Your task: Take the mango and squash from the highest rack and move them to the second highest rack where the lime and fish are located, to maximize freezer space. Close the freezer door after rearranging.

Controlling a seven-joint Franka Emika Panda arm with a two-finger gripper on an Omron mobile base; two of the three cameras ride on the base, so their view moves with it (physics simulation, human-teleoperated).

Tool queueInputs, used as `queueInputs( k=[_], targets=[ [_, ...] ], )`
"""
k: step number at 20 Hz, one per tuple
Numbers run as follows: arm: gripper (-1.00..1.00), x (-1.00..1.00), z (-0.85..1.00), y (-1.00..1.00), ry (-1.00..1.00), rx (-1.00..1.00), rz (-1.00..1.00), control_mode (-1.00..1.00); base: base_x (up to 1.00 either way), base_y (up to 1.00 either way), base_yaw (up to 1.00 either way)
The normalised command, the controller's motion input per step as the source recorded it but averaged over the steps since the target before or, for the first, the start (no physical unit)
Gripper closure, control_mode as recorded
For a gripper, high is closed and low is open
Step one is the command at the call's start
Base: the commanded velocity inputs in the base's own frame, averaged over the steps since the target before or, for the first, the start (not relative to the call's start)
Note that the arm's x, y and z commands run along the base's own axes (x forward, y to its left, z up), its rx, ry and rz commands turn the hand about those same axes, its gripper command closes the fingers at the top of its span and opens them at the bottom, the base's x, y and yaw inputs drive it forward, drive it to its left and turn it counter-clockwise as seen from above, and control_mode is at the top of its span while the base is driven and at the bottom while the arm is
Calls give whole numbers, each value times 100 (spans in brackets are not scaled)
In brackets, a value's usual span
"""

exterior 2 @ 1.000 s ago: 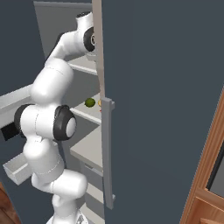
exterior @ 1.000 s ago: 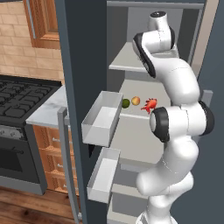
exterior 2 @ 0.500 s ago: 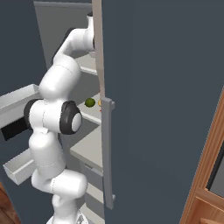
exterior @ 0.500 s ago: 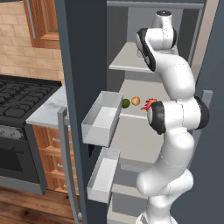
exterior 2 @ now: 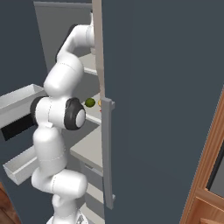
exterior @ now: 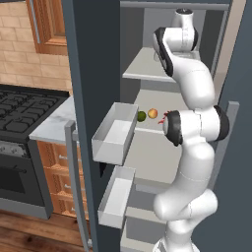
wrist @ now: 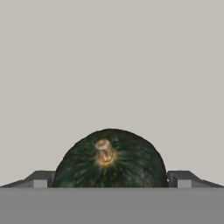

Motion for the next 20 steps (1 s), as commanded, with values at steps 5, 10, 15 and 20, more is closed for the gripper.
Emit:
queueInputs(
  k=[5,10,15,20],
  targets=[
    [100,0,-39,0,0,0,0,-100,0,0,0],
    [100,0,-37,4,-9,0,0,-100,0,0,0],
    [100,0,-59,26,-40,-13,0,-100,0,0,0],
    [100,-29,-27,32,-19,-8,0,-100,0,0,0]
  ],
)
